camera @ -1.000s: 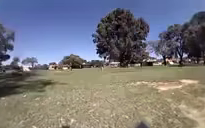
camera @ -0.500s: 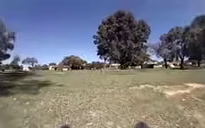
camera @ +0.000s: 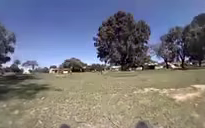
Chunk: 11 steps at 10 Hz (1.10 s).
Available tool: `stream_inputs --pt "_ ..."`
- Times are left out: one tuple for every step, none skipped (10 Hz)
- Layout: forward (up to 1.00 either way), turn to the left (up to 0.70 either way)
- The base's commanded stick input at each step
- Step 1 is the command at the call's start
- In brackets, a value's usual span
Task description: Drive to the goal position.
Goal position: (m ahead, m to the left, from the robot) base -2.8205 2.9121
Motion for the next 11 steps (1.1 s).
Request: stream_inputs --pt "0.7 0.0" --pt "0.7 0.0" --pt "0.7 0.0" --pt "0.7 0.0" --pt "0.7 0.0" --pt "0.7 0.0" --pt "0.7 0.0" --pt "0.7 0.0" --pt "0.7 0.0" --pt "0.7 0.0" --pt "0.7 0.0"
